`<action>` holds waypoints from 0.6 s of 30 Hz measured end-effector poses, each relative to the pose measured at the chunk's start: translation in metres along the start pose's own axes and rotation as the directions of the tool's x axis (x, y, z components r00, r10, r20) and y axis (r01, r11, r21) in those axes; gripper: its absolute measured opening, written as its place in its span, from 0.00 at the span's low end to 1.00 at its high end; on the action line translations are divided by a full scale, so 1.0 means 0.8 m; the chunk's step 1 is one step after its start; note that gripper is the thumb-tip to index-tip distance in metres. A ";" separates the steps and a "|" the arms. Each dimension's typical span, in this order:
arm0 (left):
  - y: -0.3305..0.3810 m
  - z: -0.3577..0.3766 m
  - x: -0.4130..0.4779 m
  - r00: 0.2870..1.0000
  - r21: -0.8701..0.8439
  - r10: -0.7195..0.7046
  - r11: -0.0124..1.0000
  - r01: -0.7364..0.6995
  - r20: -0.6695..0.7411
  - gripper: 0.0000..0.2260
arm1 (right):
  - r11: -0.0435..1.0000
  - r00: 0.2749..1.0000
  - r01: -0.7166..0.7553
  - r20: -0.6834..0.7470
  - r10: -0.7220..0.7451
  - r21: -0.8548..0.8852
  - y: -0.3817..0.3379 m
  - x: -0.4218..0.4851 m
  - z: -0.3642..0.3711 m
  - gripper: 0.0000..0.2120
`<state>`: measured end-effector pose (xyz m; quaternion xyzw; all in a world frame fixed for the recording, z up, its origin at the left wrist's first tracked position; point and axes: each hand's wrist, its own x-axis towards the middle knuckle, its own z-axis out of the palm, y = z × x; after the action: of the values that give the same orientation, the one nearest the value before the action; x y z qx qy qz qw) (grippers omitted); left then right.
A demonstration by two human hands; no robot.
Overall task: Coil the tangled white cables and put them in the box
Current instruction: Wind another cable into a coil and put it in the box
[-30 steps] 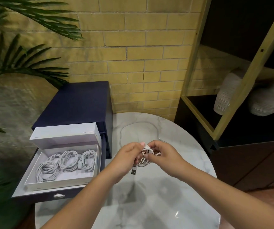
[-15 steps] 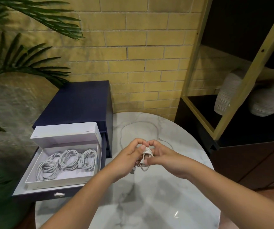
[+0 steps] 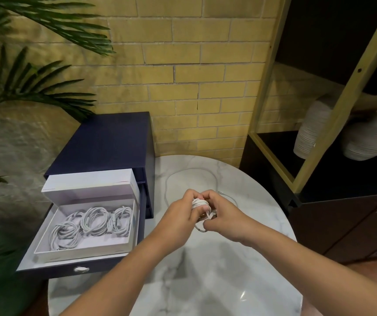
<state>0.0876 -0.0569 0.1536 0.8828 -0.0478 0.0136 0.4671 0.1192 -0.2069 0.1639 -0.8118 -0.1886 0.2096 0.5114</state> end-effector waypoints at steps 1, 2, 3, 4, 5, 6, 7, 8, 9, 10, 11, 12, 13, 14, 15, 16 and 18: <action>0.000 0.001 0.001 1.000 0.011 -0.006 1.000 0.006 -0.022 0.04 | 0.999 0.999 0.021 -0.037 -0.022 -0.026 0.000 0.000 0.000 0.22; -0.001 0.002 0.002 0.999 0.023 -0.011 1.000 0.012 -0.048 0.04 | 0.998 0.996 0.039 -0.080 -0.043 -0.054 0.001 0.000 0.001 0.22; -0.002 0.002 0.002 0.997 0.033 -0.016 0.999 0.019 -0.074 0.05 | 0.996 0.990 0.051 -0.126 -0.060 -0.077 0.002 0.000 0.000 0.22; -0.003 0.002 0.003 0.995 0.040 -0.022 0.999 0.026 -0.100 0.06 | 0.995 0.984 0.055 -0.165 -0.070 -0.089 0.003 -0.001 -0.001 0.22; -0.005 0.000 0.003 0.992 0.042 -0.031 0.998 0.036 -0.125 0.07 | 0.995 0.980 0.055 -0.187 -0.069 -0.080 0.004 -0.001 -0.002 0.20; -0.007 -0.002 0.004 0.988 0.041 -0.041 0.998 0.047 -0.147 0.08 | 0.998 0.979 0.051 -0.193 -0.058 -0.041 0.005 -0.002 -0.003 0.18; -0.010 -0.004 0.005 0.985 0.040 -0.052 0.997 0.059 -0.167 0.08 | 0.999 0.982 0.042 -0.188 -0.035 0.034 0.006 -0.003 -0.003 0.15; -0.012 -0.006 0.006 0.981 0.039 -0.061 0.997 0.070 -0.184 0.09 | 0.990 0.985 0.026 -0.174 -0.002 0.136 0.005 -0.005 -0.003 0.13; -0.014 -0.007 0.006 0.978 0.034 -0.070 0.996 0.078 -0.197 0.09 | 0.972 0.988 0.002 -0.153 0.035 0.237 0.004 -0.005 -0.003 0.11; -0.015 -0.008 0.005 0.976 0.023 -0.079 0.996 0.085 -0.202 0.09 | 0.951 0.990 -0.027 -0.126 0.069 0.309 0.003 -0.006 -0.003 0.10; -0.016 -0.007 0.004 0.976 0.013 -0.086 0.996 0.091 -0.200 0.09 | 0.939 0.991 -0.053 -0.094 0.090 0.341 0.000 -0.007 -0.003 0.09; -0.017 -0.006 0.004 0.976 0.007 -0.094 0.995 0.097 -0.194 0.09 | 0.936 0.993 -0.074 -0.061 0.101 0.344 -0.001 -0.007 -0.002 0.07; -0.017 -0.004 0.002 0.977 0.009 -0.099 0.995 0.102 -0.189 0.09 | 0.943 0.994 -0.087 -0.034 0.103 0.322 -0.003 -0.007 -0.001 0.06; -0.016 -0.002 0.002 0.977 0.015 -0.103 0.994 0.108 -0.186 0.09 | 0.956 0.995 -0.087 -0.019 0.096 0.279 -0.004 -0.007 -0.001 0.06; -0.014 0.000 0.001 0.976 0.019 -0.109 0.993 0.115 -0.187 0.09 | 0.972 0.996 -0.075 -0.020 0.081 0.224 -0.005 -0.006 -0.001 0.07; -0.013 0.001 0.001 0.974 0.018 -0.119 0.992 0.125 -0.191 0.09 | 0.986 0.997 -0.057 -0.032 0.063 0.159 -0.006 -0.006 0.000 0.07; -0.012 0.001 0.001 0.968 0.003 -0.145 0.989 0.149 -0.205 0.09 | 0.999 0.998 -0.028 -0.061 0.031 0.044 -0.007 -0.004 0.000 0.06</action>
<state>0.0894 -0.0523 0.1455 0.8820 0.0661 0.0701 0.4614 0.1161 -0.2066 0.1697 -0.8092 -0.1561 0.1959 0.5314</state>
